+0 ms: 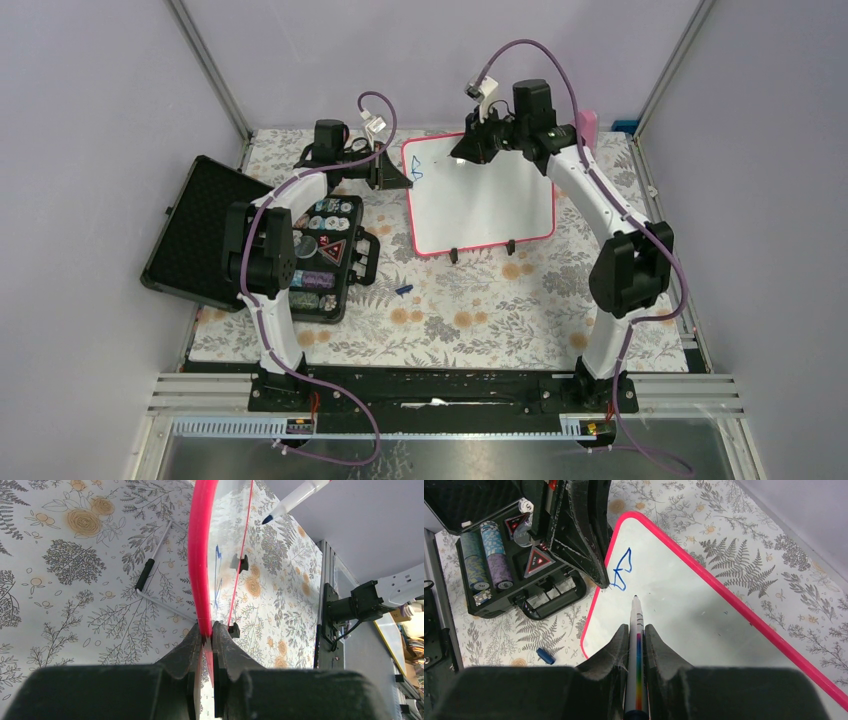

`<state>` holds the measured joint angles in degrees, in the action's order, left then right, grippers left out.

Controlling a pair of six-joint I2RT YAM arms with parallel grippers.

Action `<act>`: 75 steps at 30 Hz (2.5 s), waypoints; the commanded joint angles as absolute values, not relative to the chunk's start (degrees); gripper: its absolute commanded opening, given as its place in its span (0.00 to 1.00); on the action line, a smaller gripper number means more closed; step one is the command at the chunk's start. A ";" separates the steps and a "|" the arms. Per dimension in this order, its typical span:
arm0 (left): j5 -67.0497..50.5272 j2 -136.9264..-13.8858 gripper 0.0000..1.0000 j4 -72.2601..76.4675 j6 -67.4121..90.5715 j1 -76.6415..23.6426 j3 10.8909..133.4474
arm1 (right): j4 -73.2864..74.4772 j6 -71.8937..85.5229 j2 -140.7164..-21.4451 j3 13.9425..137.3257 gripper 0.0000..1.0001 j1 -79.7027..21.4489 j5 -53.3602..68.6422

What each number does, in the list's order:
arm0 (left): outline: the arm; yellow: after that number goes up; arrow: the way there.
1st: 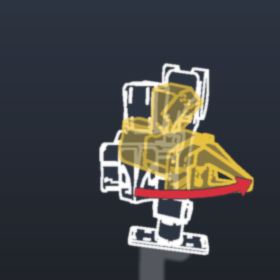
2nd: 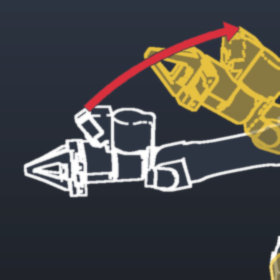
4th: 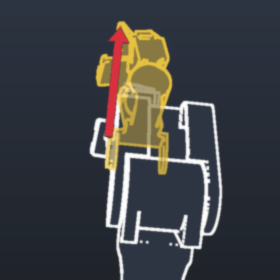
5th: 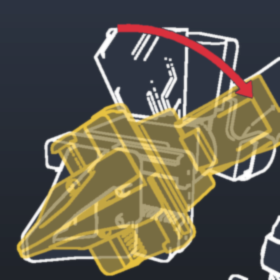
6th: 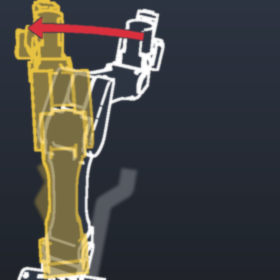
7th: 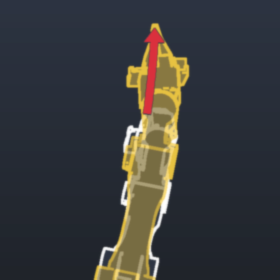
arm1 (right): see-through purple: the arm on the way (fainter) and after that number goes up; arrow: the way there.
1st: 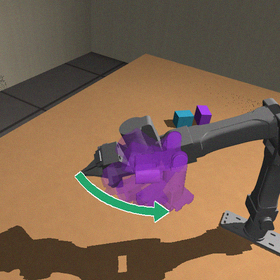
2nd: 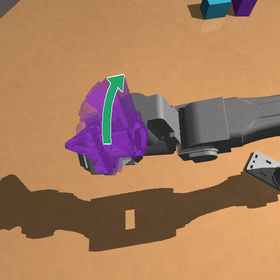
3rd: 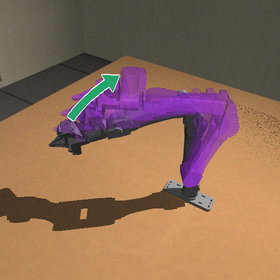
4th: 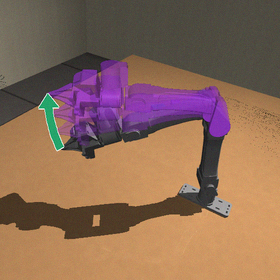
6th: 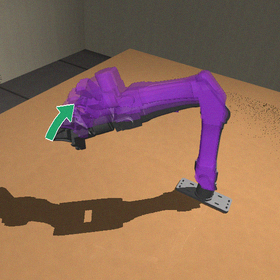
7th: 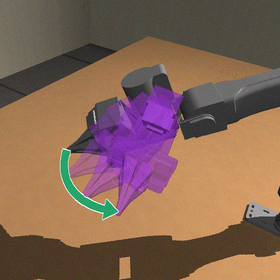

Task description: Write a sentence on the whiteboard

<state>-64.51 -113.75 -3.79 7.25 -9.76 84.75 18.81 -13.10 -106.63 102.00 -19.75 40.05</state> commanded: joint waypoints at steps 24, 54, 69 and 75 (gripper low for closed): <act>-65.08 -114.00 0.00 -5.19 3.87 -11.78 85.87 | 17.76 -13.88 -110.88 107.02 0.00 -23.64 36.74; -64.79 -114.35 0.00 -5.19 3.99 -11.78 86.39 | 18.35 -16.70 -108.46 102.51 0.00 -23.55 33.47; -64.78 -114.59 0.00 -5.25 4.03 -11.78 86.46 | 17.66 -16.20 -108.46 101.70 0.00 -23.58 33.91; -64.78 -114.54 0.00 -5.21 4.12 -11.78 86.56 | 17.39 -14.74 -109.69 104.16 0.00 -23.58 33.31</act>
